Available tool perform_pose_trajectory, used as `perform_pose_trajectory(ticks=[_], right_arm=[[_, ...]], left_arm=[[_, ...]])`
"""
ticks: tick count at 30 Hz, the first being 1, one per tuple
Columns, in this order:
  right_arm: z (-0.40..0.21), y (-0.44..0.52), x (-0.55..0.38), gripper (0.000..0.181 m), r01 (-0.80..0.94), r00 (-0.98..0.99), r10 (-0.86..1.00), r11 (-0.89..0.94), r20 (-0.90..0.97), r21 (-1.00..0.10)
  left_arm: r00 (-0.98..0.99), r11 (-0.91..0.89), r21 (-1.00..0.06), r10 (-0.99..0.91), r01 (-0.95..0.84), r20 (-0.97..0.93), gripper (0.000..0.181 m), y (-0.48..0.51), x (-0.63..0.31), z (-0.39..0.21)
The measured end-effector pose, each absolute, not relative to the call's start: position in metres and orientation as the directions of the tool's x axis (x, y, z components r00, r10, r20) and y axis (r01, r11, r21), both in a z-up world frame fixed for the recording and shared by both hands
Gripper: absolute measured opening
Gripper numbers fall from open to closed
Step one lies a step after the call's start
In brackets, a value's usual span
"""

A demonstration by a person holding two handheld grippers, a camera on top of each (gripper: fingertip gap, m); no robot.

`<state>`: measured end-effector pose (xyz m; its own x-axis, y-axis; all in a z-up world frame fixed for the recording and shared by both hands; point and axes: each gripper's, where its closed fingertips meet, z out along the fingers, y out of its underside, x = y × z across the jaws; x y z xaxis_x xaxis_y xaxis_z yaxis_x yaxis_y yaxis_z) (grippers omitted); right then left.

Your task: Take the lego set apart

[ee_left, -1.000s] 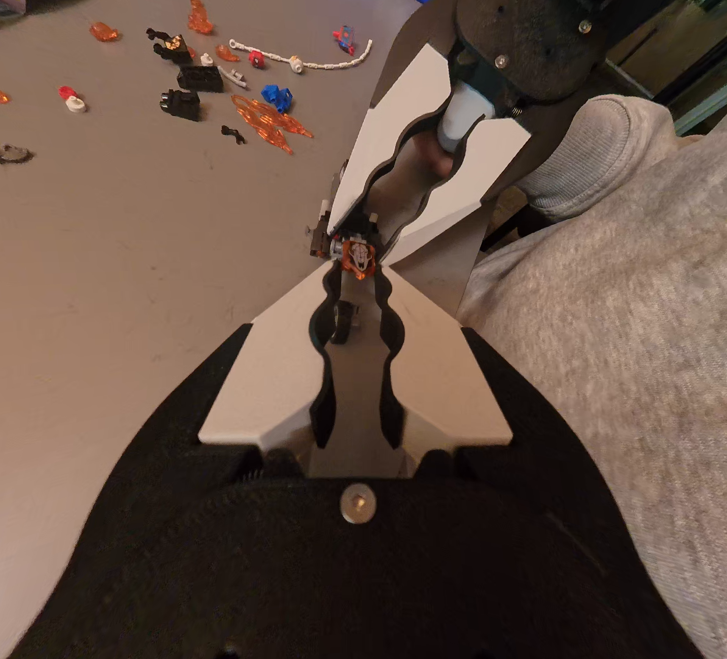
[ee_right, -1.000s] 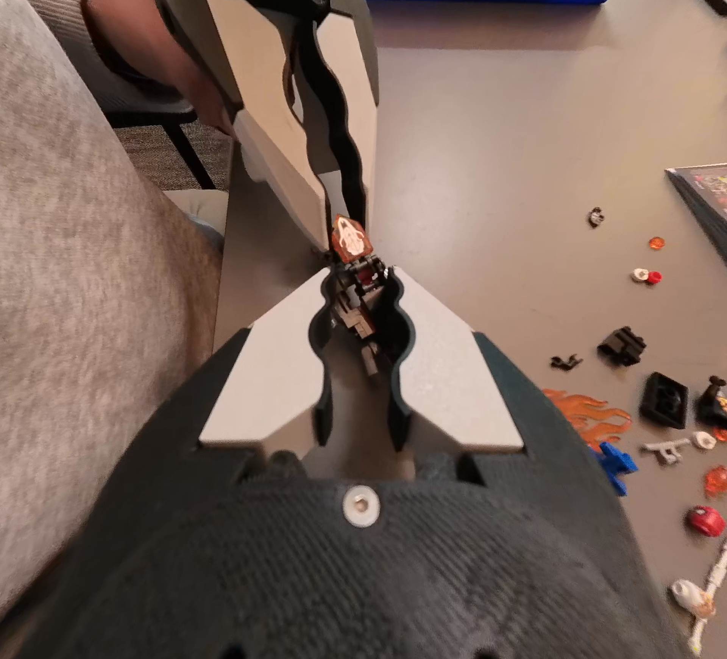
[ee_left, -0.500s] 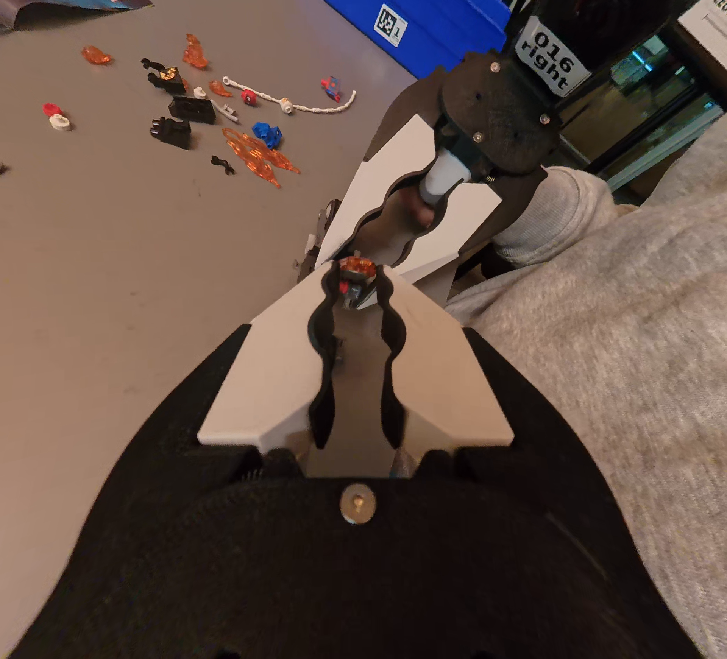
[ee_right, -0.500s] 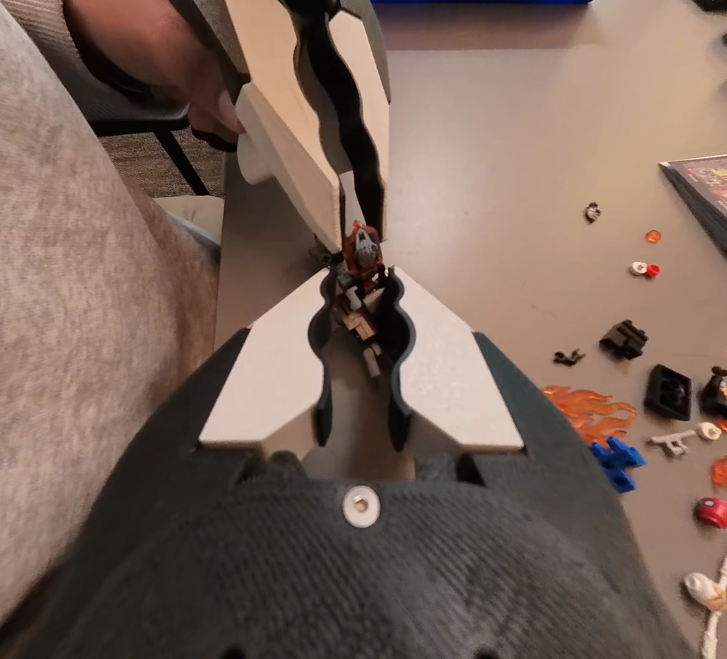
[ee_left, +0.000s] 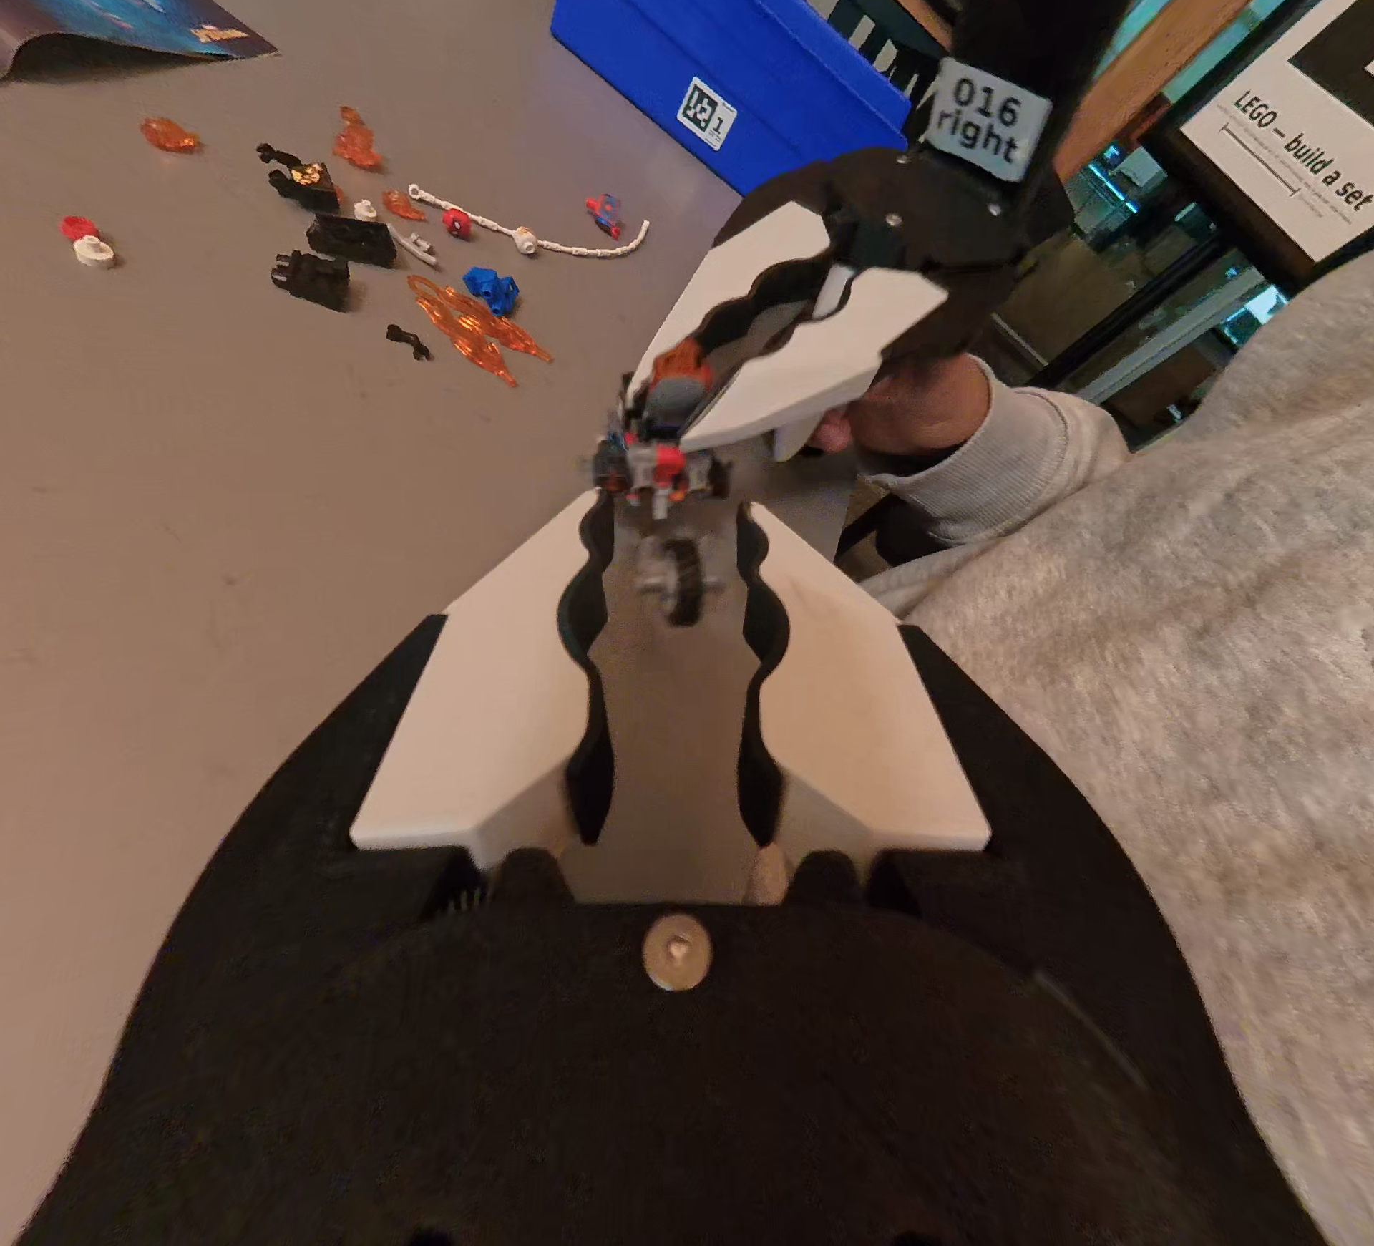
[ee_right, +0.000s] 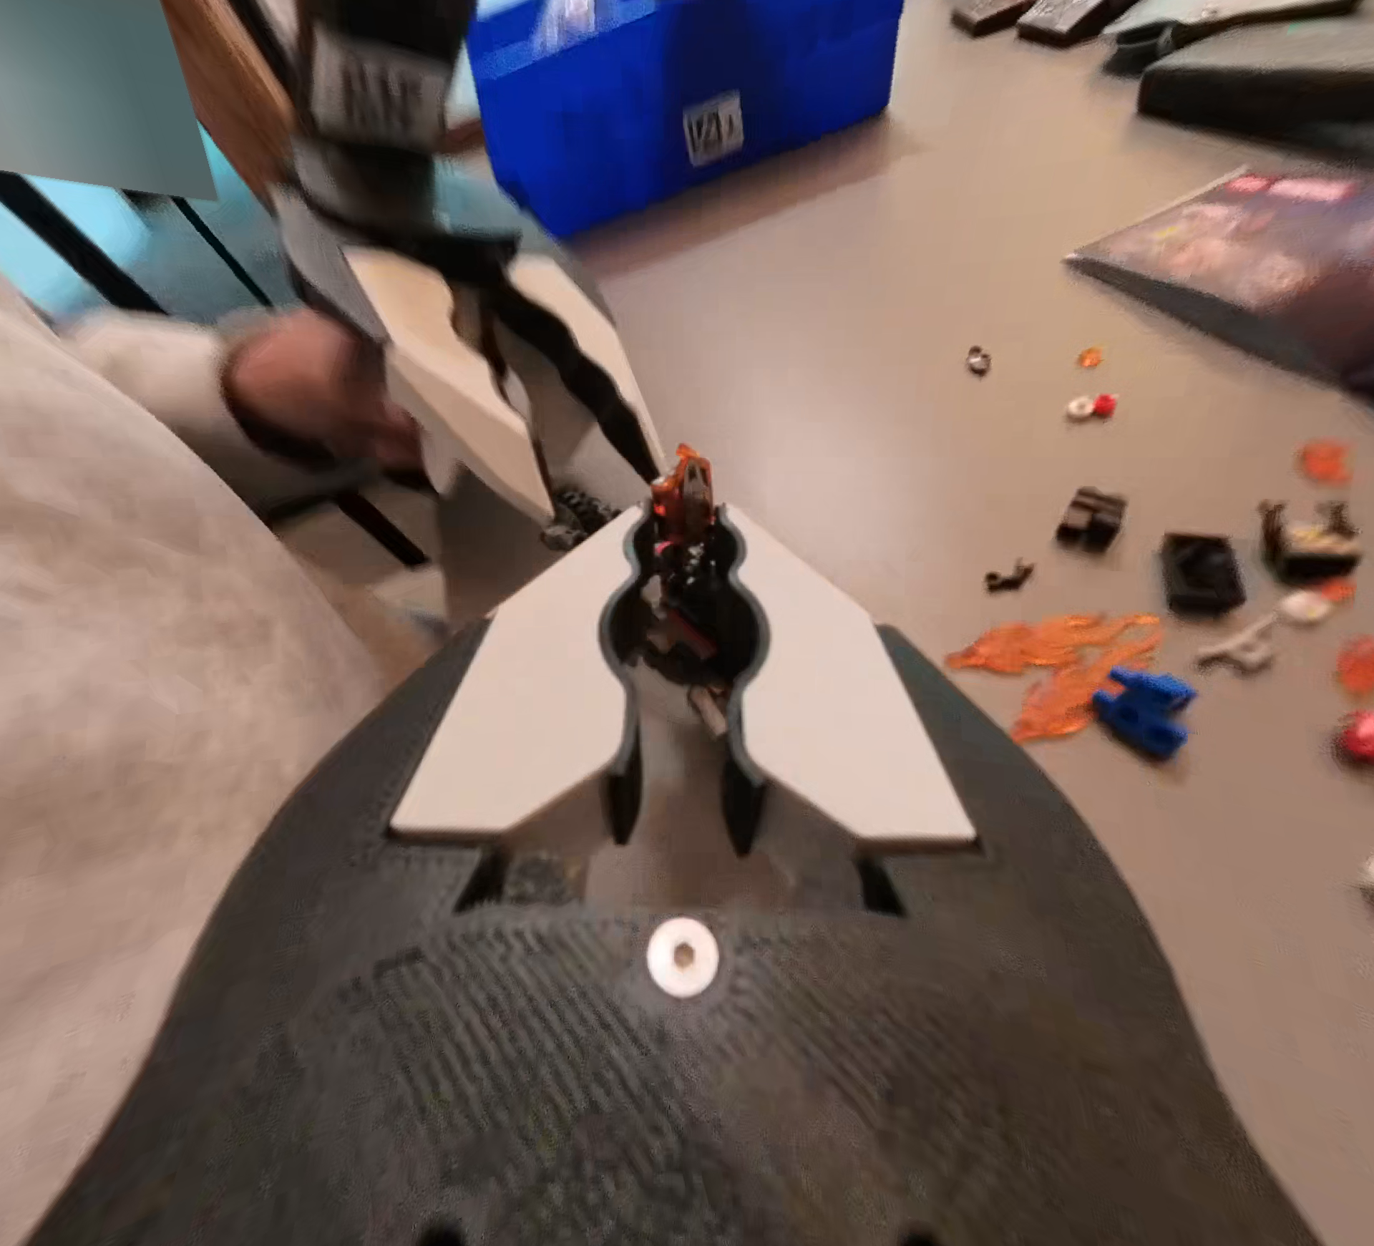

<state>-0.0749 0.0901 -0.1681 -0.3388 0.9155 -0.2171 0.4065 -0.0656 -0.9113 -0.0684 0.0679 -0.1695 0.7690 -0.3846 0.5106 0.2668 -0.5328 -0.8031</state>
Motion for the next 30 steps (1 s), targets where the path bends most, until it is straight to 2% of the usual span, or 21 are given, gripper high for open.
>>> perform_pose_trajectory(ticks=[1, 4, 8, 13, 17, 20, 23, 26, 27, 29, 30], right_arm=[[-0.161, 0.093, -0.073, 0.012, 0.392, -0.329, 0.883, -0.194, -0.334, -0.899], [-0.153, 0.107, -0.07, 0.012, 0.346, -0.28, 0.785, -0.454, -0.552, -0.821], [-0.155, 0.103, -0.067, 0.012, 0.354, -0.275, 0.74, -0.516, -0.614, -0.78], [-0.156, 0.102, -0.067, 0.016, 0.368, -0.271, 0.682, -0.578, -0.679, -0.728], [-0.145, 0.111, -0.064, 0.02, 0.322, -0.286, 0.654, -0.622, -0.7, -0.713], [-0.145, 0.114, -0.062, 0.023, 0.339, -0.278, 0.662, -0.61, -0.696, -0.716], [-0.148, 0.11, -0.061, 0.034, 0.375, -0.269, 0.712, -0.543, -0.649, -0.751], [-0.159, 0.105, -0.062, 0.036, 0.456, -0.239, 0.767, -0.453, -0.596, -0.766], [-0.165, 0.104, -0.061, 0.031, 0.487, -0.227, 0.785, -0.421, -0.576, -0.765], [-0.17, 0.105, -0.061, 0.01, 0.514, -0.205, 0.818, -0.377, -0.537, -0.771], [-0.17, 0.106, -0.061, 0.009, 0.518, -0.196, 0.823, -0.374, -0.533, -0.769]], left_arm=[[0.774, -0.528, -0.809, -0.387, 0.259, 0.501, 0.034, 0.071, -0.068, -0.17], [0.794, -0.484, -0.841, -0.398, 0.243, 0.459, 0.035, 0.085, -0.063, -0.163], [0.829, -0.501, -0.853, -0.408, 0.147, 0.383, 0.044, 0.097, -0.046, -0.173], [0.82, -0.512, -0.847, -0.416, 0.146, 0.393, 0.028, 0.102, -0.035, -0.18], [0.798, -0.532, -0.827, -0.413, 0.18, 0.439, 0.027, 0.1, -0.036, -0.181], [0.795, -0.532, -0.826, -0.412, 0.187, 0.445, 0.027, 0.1, -0.037, -0.181], [0.797, -0.541, -0.823, -0.415, 0.173, 0.439, 0.027, 0.1, -0.035, -0.183], [0.809, -0.545, -0.827, -0.418, 0.14, 0.412, 0.027, 0.101, -0.034, -0.185], [0.815, -0.545, -0.829, -0.42, 0.125, 0.399, 0.026, 0.101, -0.034, -0.186], [0.83, -0.552, -0.829, -0.417, 0.093, 0.371, 0.027, 0.101, -0.034, -0.189], [0.836, -0.551, -0.831, -0.416, 0.081, 0.357, 0.027, 0.102, -0.035, -0.19]])
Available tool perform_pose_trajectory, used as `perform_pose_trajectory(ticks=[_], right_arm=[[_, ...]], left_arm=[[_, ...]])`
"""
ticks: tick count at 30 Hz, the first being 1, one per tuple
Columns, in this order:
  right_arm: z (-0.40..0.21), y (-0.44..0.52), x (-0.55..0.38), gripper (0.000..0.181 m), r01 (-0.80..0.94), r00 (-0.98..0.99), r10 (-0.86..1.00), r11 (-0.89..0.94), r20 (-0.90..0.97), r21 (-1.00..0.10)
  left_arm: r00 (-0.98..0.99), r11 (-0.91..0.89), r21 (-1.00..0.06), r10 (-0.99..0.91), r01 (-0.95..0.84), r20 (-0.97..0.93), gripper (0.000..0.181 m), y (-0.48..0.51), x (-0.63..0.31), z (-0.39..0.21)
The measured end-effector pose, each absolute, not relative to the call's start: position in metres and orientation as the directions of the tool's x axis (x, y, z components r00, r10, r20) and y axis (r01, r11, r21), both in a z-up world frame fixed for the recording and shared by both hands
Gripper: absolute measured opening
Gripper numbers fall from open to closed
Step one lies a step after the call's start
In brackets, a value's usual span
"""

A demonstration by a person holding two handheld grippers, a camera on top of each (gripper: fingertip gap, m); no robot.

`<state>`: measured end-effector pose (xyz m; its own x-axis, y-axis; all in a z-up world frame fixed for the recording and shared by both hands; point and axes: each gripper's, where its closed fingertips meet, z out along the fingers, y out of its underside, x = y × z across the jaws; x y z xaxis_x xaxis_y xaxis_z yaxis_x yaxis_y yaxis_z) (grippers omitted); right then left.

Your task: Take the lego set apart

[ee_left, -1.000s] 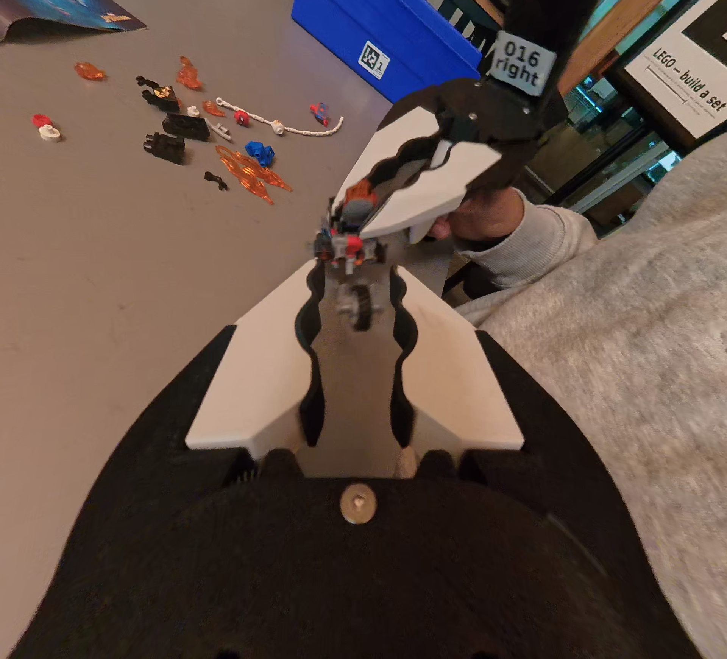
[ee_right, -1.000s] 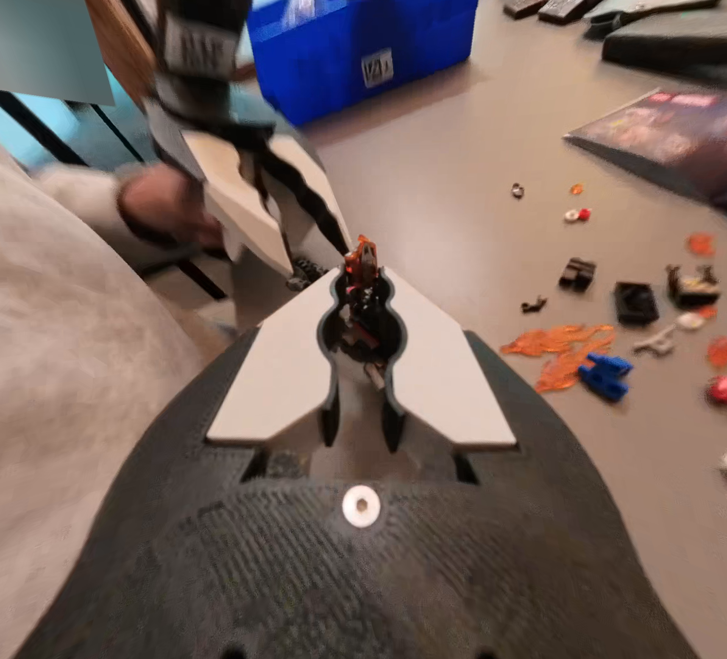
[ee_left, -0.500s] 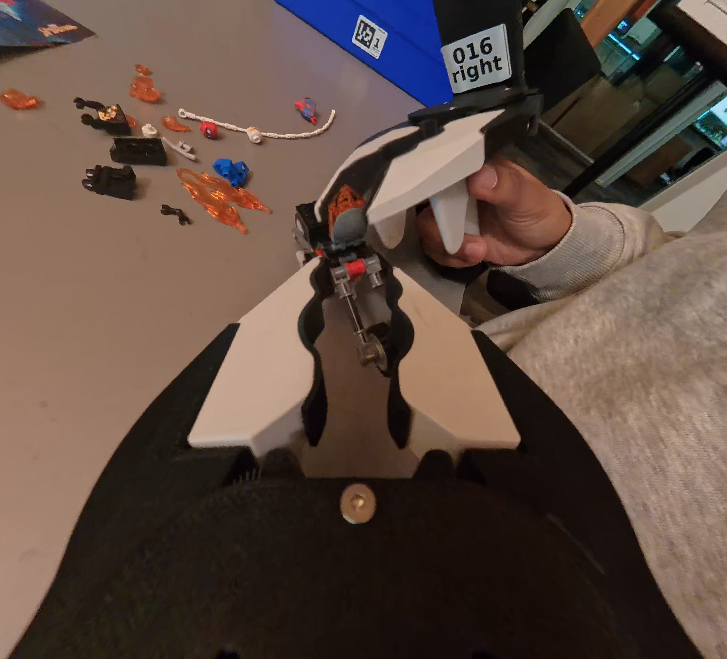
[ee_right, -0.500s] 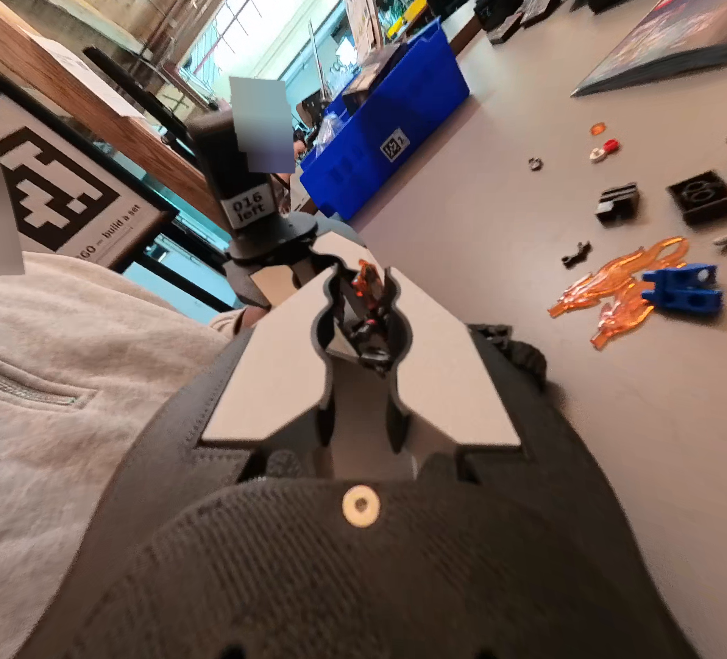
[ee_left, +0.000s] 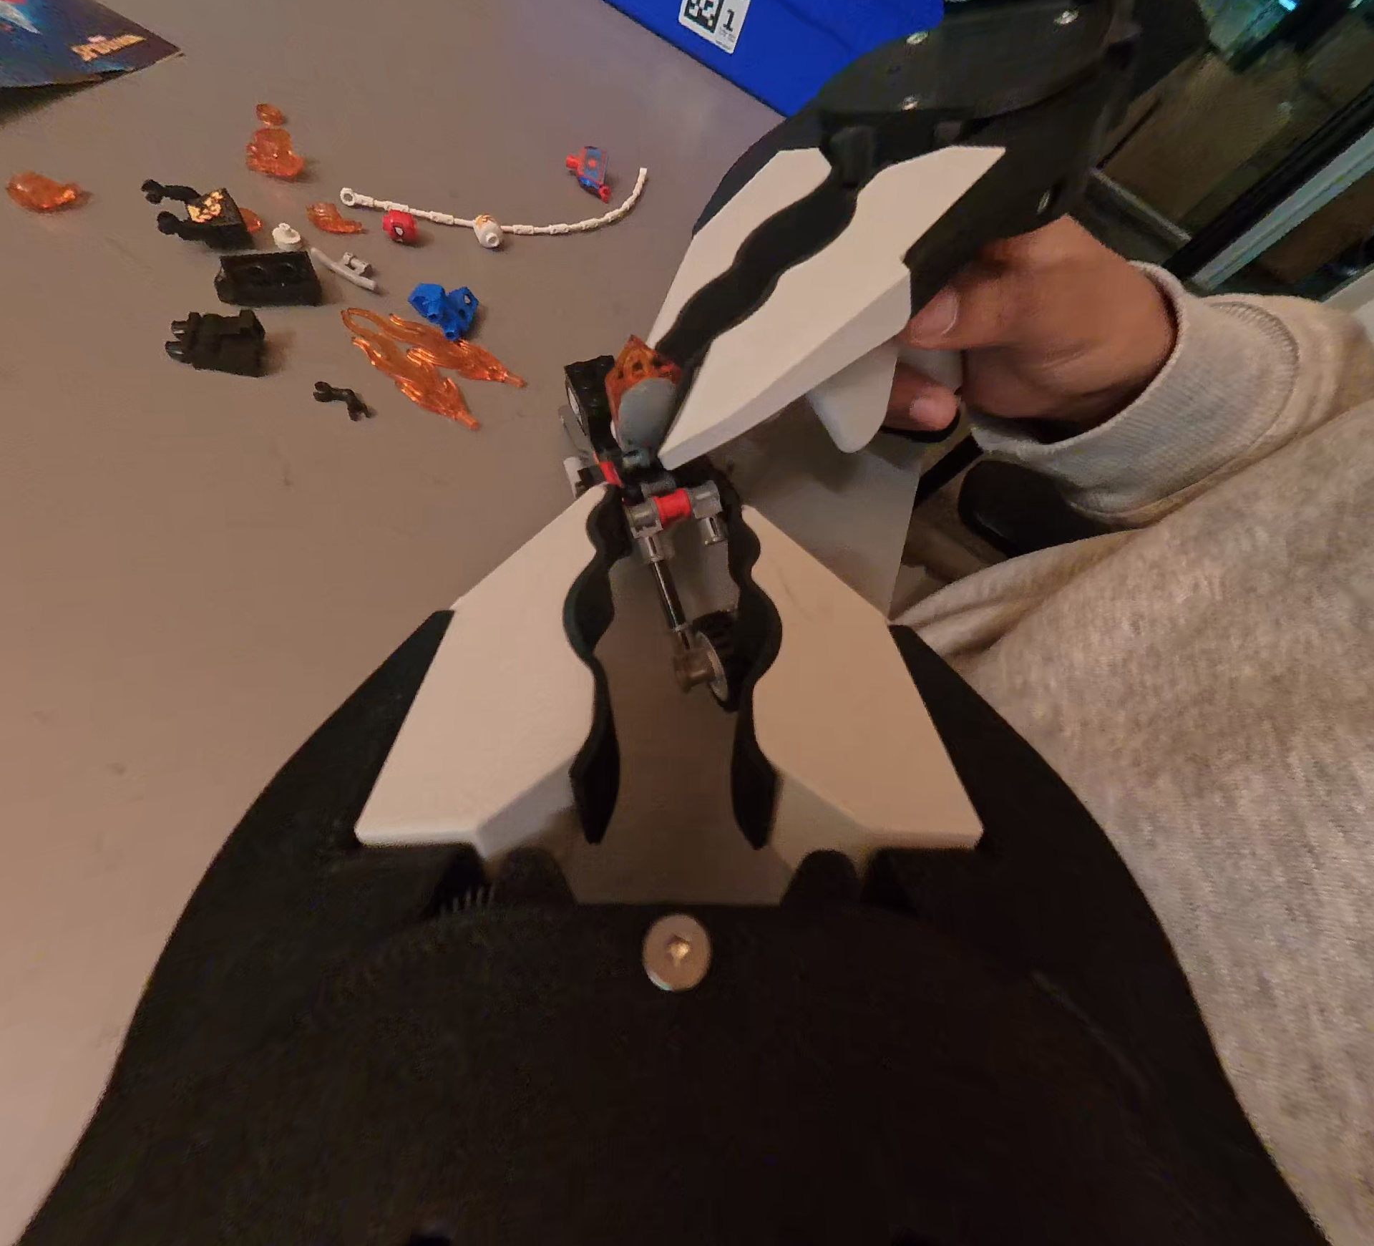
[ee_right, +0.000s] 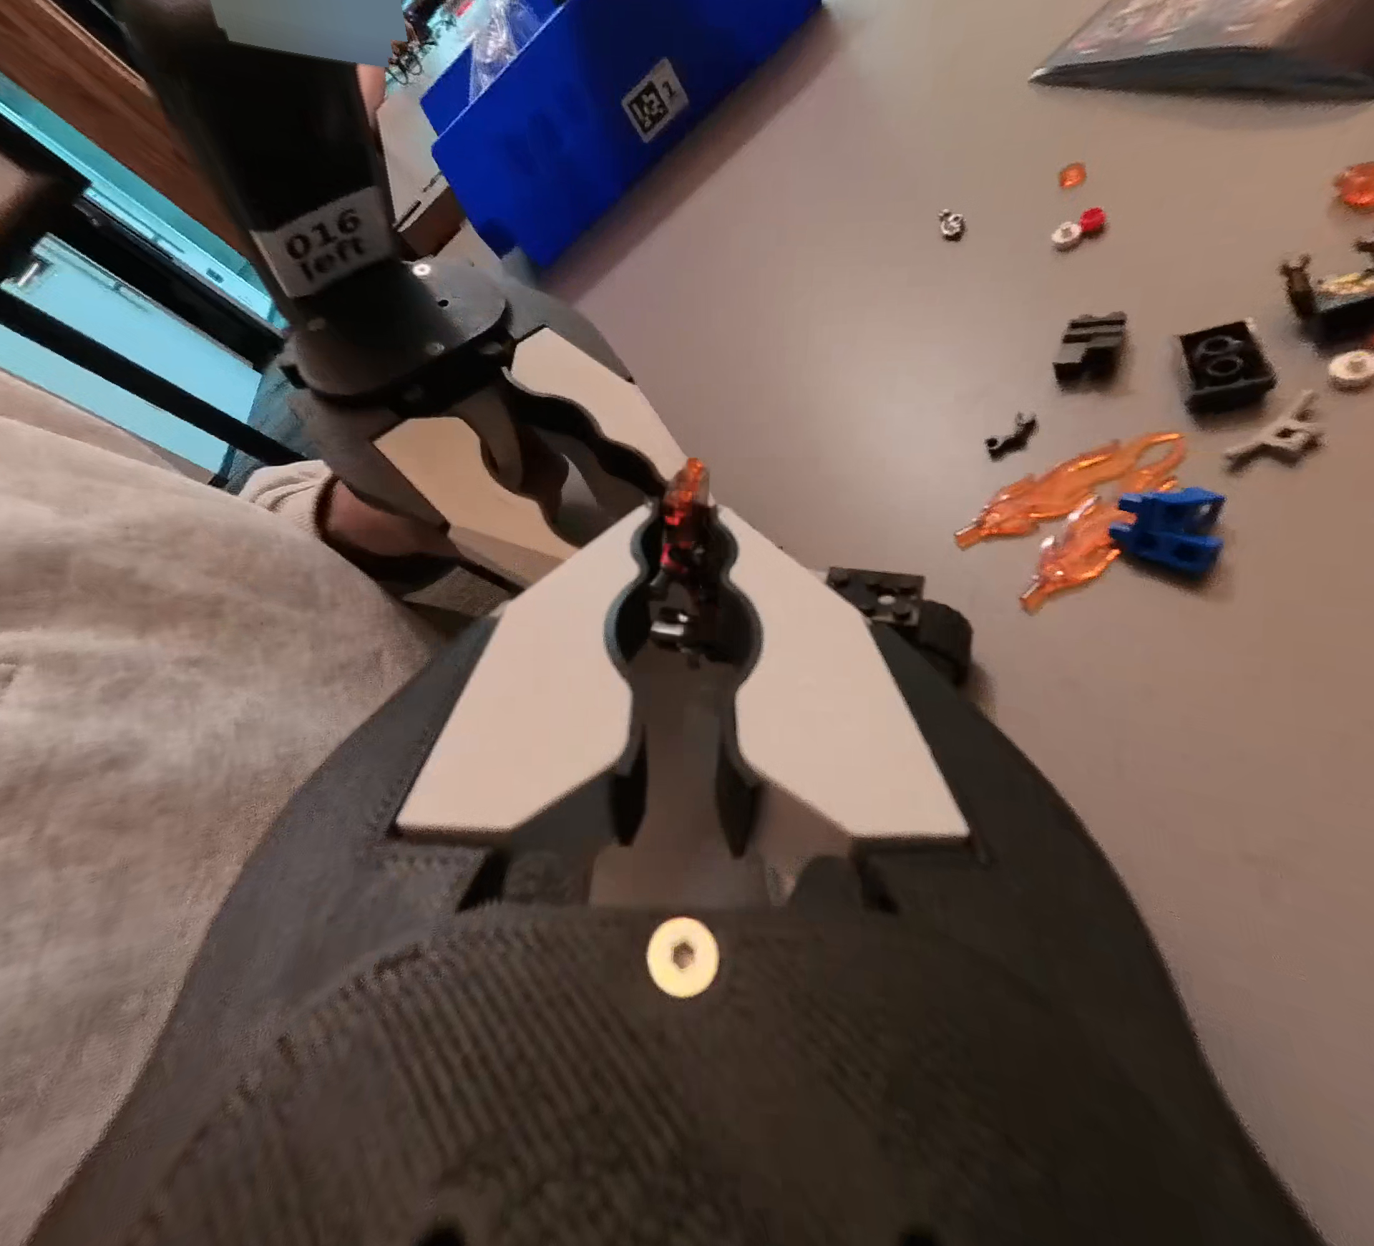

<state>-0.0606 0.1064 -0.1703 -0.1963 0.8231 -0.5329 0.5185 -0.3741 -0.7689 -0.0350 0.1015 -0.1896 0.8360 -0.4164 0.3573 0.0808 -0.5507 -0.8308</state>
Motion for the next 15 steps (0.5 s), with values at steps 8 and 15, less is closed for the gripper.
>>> perform_pose_trajectory(ticks=[8, 15], right_arm=[[-0.1697, 0.1108, -0.0588, 0.007, 0.491, -0.154, 0.588, -0.652, -0.794, -0.578], [-0.1692, 0.1157, -0.0605, 0.007, 0.418, -0.167, 0.41, -0.795, -0.897, -0.441]], left_arm=[[0.834, -0.554, -0.827, -0.408, 0.096, 0.371, 0.026, 0.1028, -0.0366, -0.1898], [0.829, -0.572, -0.809, -0.384, 0.132, 0.407, 0.026, 0.1049, -0.0389, -0.1918]])
